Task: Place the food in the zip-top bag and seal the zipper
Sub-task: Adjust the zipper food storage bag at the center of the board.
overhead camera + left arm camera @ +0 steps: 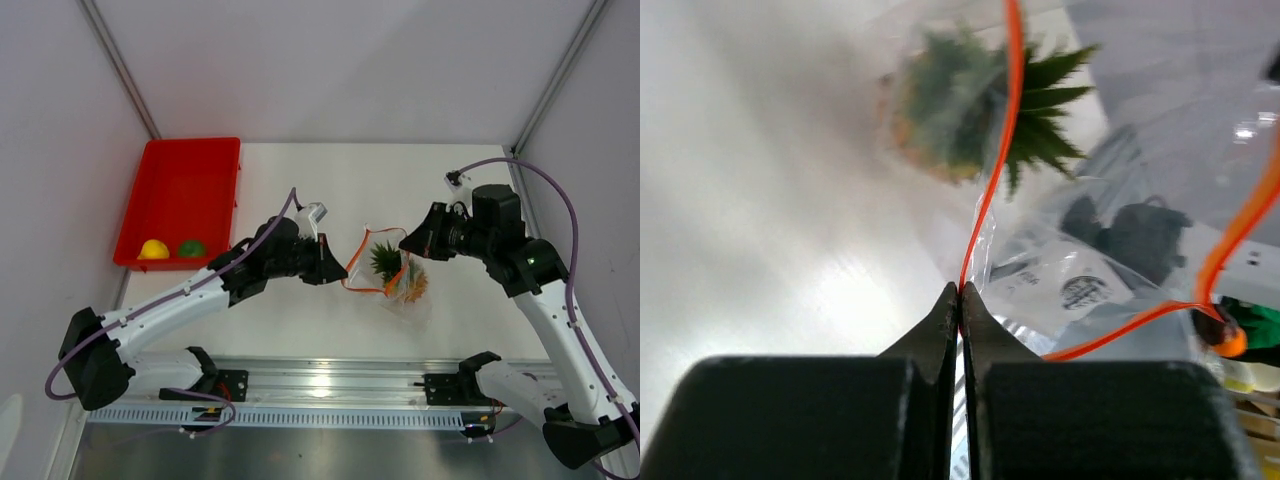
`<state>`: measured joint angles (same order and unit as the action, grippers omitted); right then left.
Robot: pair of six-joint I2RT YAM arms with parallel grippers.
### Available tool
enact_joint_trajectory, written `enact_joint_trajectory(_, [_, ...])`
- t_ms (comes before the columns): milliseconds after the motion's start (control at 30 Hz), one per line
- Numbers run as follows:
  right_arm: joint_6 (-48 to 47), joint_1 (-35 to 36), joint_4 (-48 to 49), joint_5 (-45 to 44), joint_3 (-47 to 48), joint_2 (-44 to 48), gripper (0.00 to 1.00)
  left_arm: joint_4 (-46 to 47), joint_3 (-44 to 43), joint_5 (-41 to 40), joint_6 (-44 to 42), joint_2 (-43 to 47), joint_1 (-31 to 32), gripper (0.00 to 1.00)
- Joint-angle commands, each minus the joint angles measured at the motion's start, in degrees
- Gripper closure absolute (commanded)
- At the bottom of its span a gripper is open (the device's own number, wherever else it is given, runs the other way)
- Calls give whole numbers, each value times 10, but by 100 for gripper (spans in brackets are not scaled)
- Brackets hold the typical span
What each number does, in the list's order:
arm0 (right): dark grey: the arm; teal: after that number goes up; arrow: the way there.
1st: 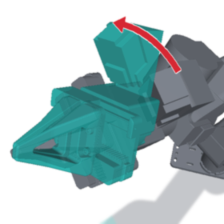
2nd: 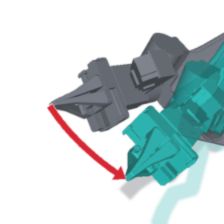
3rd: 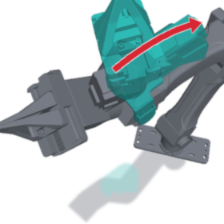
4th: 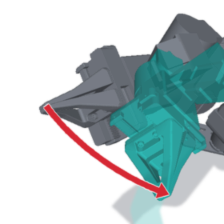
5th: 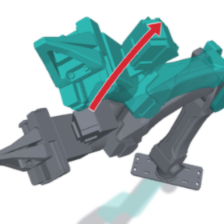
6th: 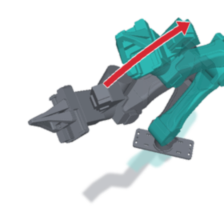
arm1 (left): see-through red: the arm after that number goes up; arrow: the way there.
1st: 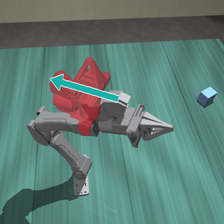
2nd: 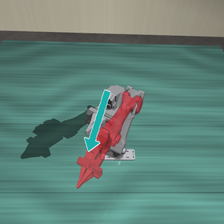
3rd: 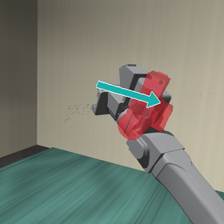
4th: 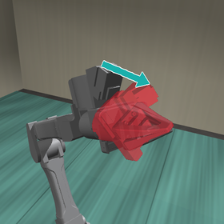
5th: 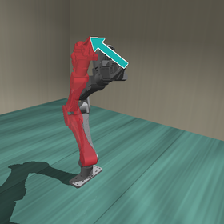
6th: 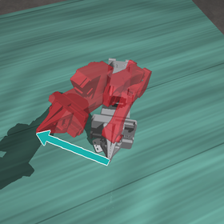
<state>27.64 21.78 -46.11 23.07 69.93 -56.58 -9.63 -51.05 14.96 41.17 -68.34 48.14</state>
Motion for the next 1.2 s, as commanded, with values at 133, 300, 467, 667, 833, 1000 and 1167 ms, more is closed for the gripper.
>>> enact_joint_trajectory(133, [-8, 7, 6, -5, -6, -16, 100, -52, -28, -53, -71, 59, -5, 97])
enact_joint_trajectory(300, [-11, 10, -6, -13, -3, -14, 100, -70, -39, -127, -86, 166, 47, 25])
enact_joint_trajectory(467, [-7, 19, 10, -7, -20, -16, 100, 13, -56, -105, -194, 194, 128, 18])
enact_joint_trajectory(667, [2, 40, 8, -11, -30, -18, 100, -10, -150, -73, -267, 96, 185, 11])
enact_joint_trajectory(833, [16, 43, 1, -56, -30, -13, 100, -65, -225, -295, -252, -4, 270, 14])
enact_joint_trajectory(1000, [39, 46, 2, -52, -30, -15, 100, -51, -249, -396, -250, -93, 324, 19])
enact_joint_trajectory(1167, [43, 48, -5, -70, -24, -4, 100, -94, -276, -466, -202, -138, 332, 28])
